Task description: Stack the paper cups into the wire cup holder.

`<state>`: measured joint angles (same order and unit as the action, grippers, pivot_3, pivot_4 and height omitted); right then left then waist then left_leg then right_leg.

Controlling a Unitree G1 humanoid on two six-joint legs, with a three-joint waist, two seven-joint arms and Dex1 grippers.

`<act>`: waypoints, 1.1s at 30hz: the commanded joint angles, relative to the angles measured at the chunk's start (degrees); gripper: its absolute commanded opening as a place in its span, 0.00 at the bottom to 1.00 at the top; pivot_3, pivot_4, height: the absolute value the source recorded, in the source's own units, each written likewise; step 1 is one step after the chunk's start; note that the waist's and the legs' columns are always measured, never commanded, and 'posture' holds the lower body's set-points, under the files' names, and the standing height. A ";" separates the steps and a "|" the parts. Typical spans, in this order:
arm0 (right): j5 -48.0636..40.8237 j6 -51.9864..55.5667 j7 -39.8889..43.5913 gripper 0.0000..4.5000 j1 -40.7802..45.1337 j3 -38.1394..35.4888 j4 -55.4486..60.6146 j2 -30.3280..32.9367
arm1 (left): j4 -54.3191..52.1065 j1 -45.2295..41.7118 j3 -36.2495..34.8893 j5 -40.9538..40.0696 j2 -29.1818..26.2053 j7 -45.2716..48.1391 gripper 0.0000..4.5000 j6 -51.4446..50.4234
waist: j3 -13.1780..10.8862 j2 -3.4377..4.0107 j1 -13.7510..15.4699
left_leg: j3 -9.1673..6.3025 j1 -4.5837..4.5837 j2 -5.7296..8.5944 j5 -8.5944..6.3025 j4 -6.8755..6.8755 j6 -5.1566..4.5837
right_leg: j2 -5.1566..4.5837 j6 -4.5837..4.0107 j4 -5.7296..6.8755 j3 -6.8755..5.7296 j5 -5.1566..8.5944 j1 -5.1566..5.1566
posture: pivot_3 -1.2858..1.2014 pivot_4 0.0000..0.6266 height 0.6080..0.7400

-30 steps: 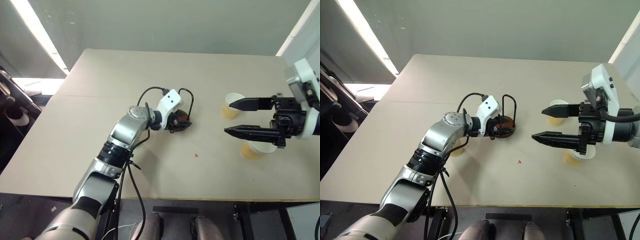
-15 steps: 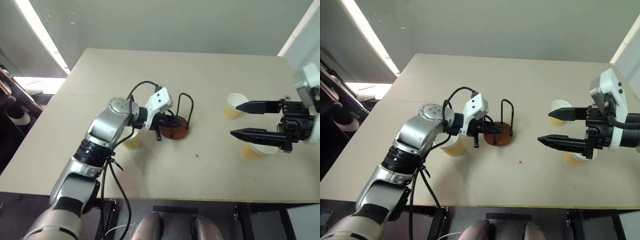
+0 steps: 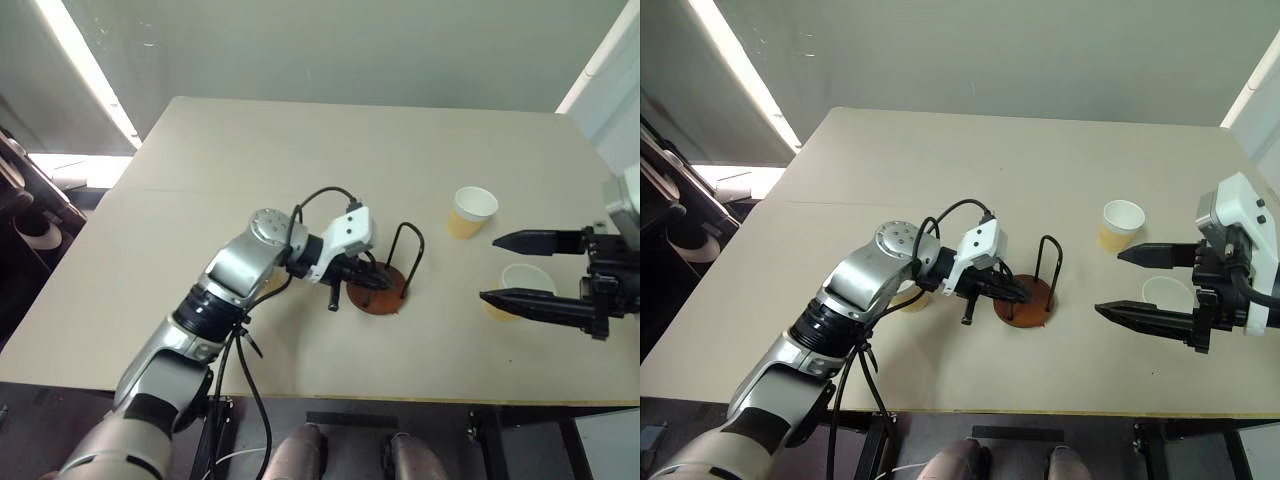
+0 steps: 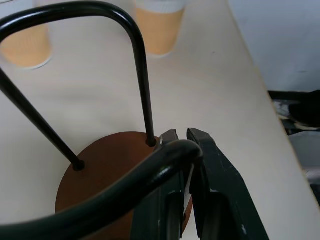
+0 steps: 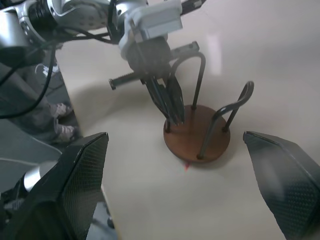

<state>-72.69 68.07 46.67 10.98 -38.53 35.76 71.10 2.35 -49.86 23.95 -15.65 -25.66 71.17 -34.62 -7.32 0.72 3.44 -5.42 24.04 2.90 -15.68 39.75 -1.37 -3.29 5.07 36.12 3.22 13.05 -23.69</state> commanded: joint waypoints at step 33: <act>6.09 -7.98 -0.67 1.00 2.32 7.58 -1.31 2.23 | -1.72 2.10 -1.14 5.31 -5.66 4.33 0.99 11.07 | 0.02 0.04 -0.21 | 0.03 -0.02 -0.02 -0.06 0.21 -0.10 | 0.03 0.06 0.07 0.01 -0.02 0.04 | 0.52 0.24 1.00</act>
<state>-68.10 62.11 45.53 11.78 -31.56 35.36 72.22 3.75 -46.11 25.18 -10.30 -30.69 75.74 -24.53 -7.30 0.76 3.23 -5.39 24.02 2.88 -15.74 39.97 -1.47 -3.26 5.12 36.19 3.24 13.03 -23.65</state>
